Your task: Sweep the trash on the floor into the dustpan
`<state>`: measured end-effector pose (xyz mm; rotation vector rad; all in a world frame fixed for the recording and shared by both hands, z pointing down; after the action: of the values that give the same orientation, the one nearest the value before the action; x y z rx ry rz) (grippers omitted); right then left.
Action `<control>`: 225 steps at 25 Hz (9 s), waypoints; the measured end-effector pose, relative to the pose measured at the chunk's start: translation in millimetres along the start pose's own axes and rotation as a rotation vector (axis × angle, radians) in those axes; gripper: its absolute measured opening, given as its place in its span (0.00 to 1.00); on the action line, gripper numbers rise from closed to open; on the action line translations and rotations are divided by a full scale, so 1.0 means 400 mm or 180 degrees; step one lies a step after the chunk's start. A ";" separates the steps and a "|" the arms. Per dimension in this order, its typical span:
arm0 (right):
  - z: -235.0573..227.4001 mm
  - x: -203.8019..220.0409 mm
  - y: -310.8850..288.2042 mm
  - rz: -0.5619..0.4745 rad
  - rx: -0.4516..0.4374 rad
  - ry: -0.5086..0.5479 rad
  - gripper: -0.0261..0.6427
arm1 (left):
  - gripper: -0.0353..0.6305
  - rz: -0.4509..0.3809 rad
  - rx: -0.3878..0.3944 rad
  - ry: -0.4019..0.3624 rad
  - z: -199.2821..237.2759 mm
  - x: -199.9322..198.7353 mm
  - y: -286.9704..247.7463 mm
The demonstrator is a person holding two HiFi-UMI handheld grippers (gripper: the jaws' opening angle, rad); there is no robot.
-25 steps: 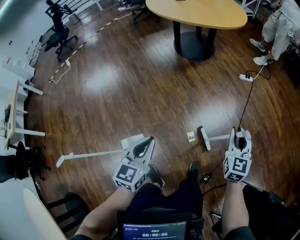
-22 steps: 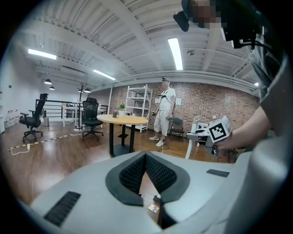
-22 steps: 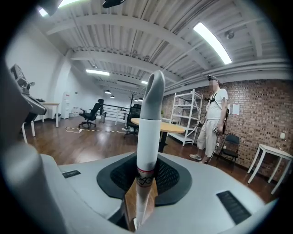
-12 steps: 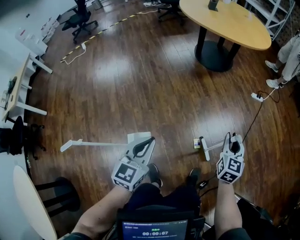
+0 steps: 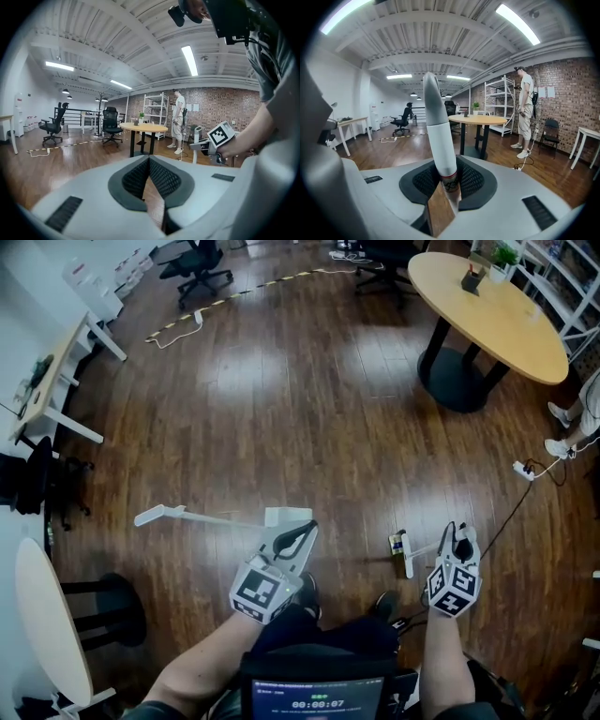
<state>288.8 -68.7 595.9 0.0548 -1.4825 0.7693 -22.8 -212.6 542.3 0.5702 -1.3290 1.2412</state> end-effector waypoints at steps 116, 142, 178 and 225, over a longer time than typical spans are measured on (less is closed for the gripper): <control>0.131 -0.406 0.311 -0.0659 -0.1017 -0.0748 0.22 | 0.05 -0.0412 -0.0231 0.0100 -0.183 -0.102 0.295; -0.025 0.034 0.365 -0.0196 -0.0812 -0.0131 0.21 | 0.05 -0.0200 -0.0484 0.0190 -0.368 0.066 0.434; 0.728 -0.152 0.397 -0.0520 -0.1558 -0.0172 0.18 | 0.05 -0.0493 -0.0987 0.0455 -0.034 0.135 0.923; -0.283 -0.671 0.736 -0.1552 -0.1217 0.0125 0.18 | 0.05 -0.1187 -0.0437 0.0030 -0.500 -0.507 0.363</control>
<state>268.9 97.0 216.8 0.1060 -1.4753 0.0898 -30.1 -57.8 262.6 0.6772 -1.2221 0.8411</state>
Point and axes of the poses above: the fingertips, and each gripper's own axes: y backward along the fingers, z to its left, x out of its underside, the point moved 5 cm from there along y, backward along the fingers, and after that the axes turned 8 degrees about y, right-handed, at the moved point
